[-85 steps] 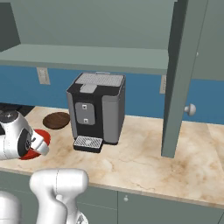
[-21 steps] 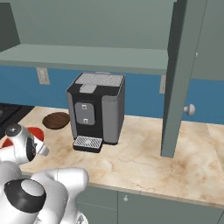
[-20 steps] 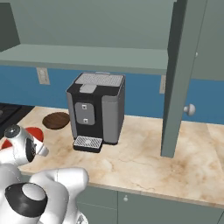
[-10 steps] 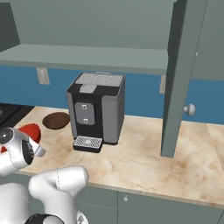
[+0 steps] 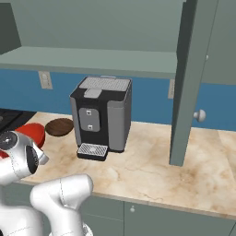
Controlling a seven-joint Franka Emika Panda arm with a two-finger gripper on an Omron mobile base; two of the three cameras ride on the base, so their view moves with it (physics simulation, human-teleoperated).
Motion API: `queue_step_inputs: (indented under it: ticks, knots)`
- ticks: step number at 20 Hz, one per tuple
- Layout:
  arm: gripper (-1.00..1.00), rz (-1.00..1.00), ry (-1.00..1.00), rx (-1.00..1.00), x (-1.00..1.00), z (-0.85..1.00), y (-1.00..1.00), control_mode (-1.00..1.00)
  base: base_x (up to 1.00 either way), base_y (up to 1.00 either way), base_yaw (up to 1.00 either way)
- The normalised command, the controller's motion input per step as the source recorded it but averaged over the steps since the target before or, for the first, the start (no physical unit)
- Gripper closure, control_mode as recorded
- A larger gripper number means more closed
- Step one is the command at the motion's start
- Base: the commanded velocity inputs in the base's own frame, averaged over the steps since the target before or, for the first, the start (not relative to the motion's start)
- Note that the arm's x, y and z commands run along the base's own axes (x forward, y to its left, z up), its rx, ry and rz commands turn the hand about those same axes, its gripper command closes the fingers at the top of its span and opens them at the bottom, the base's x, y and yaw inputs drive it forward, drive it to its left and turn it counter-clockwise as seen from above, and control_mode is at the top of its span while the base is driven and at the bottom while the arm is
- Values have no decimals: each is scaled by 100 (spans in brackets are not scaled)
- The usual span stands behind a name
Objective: Pick up the bowls on the counter and stack them on top of one another in the open cabinet. Place the smaller bowl on top of the larger bowl.
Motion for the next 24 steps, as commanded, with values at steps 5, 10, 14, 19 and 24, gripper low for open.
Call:
queue_step_inputs:
  ticks: [5, 10, 14, 19, 24]
  knots:
    - [100, -8, 0, 11, -20, 46, -26, -100, 0, 0, 0]
    - [100, -12, 0, 9, -19, 52, -21, -100, 0, 0, 0]
    - [100, -14, 0, 6, -18, 42, -18, -100, 0, 0, 0]
    - [100, -14, 0, 4, -21, 29, -14, -100, 0, 0, 0]
    - [100, -12, -1, 2, -30, 21, -11, -100, 0, 0, 0]
